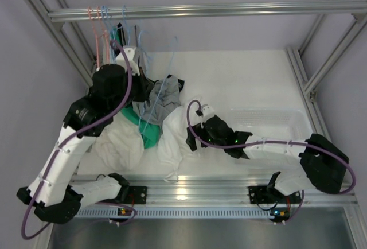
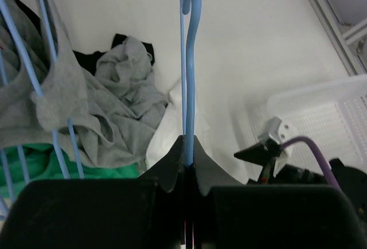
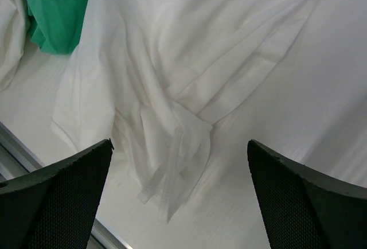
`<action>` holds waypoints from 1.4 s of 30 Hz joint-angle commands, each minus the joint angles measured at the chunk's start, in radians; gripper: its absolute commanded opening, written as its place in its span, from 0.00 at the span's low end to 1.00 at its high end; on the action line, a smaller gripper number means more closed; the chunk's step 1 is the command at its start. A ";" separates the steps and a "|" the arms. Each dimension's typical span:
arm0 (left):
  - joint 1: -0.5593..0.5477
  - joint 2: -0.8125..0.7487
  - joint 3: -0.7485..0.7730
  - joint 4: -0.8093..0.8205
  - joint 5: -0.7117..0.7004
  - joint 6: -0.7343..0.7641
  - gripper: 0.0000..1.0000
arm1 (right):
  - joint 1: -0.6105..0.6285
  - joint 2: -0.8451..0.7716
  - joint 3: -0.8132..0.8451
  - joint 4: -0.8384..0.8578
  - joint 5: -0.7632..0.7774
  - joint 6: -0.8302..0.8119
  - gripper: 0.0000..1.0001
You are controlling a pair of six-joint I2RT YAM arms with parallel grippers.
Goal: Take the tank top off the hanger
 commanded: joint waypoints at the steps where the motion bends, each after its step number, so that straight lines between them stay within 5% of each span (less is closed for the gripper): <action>1: -0.008 0.096 0.156 -0.012 -0.192 0.045 0.00 | 0.009 -0.041 0.021 -0.043 0.029 -0.013 0.99; 7: -0.004 0.337 0.398 -0.046 -0.418 0.096 0.00 | 0.009 -0.075 0.005 -0.048 0.046 -0.004 0.99; 13: 0.117 0.515 0.586 -0.052 -0.262 0.095 0.00 | 0.009 -0.110 0.014 -0.080 0.063 -0.010 0.99; 21: 0.193 0.593 0.508 -0.056 -0.143 0.075 0.00 | 0.010 -0.191 0.011 -0.097 0.087 -0.028 1.00; 29: 0.172 0.442 0.296 -0.049 -0.090 0.067 0.00 | 0.009 -0.116 0.078 -0.097 -0.021 -0.137 0.99; 39: 0.172 0.249 0.185 -0.051 -0.027 0.069 0.76 | 0.032 0.200 0.284 -0.143 0.035 -0.205 0.99; 40: 0.172 0.227 0.158 -0.051 -0.011 0.064 0.93 | 0.036 0.241 0.299 -0.146 0.058 -0.206 0.99; 42: 0.172 0.158 0.123 -0.051 0.022 0.053 0.99 | 0.044 0.283 0.342 -0.146 0.069 -0.203 1.00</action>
